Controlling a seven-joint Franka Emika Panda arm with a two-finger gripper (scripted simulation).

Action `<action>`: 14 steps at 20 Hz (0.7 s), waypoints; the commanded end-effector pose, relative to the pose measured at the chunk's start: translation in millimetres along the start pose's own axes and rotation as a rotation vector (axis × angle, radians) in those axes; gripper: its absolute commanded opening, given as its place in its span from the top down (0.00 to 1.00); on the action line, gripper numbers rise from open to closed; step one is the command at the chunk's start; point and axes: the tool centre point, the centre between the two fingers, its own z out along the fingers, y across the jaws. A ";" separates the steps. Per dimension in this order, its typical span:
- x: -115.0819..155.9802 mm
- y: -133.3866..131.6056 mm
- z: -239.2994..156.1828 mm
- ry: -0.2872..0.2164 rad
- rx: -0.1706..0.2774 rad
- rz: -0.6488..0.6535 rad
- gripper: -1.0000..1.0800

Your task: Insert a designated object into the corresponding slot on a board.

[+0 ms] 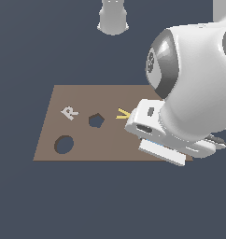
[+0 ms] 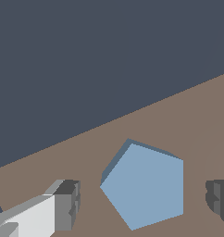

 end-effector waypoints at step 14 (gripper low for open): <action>1.3 -0.7 20.3 0.001 0.000 0.004 1.00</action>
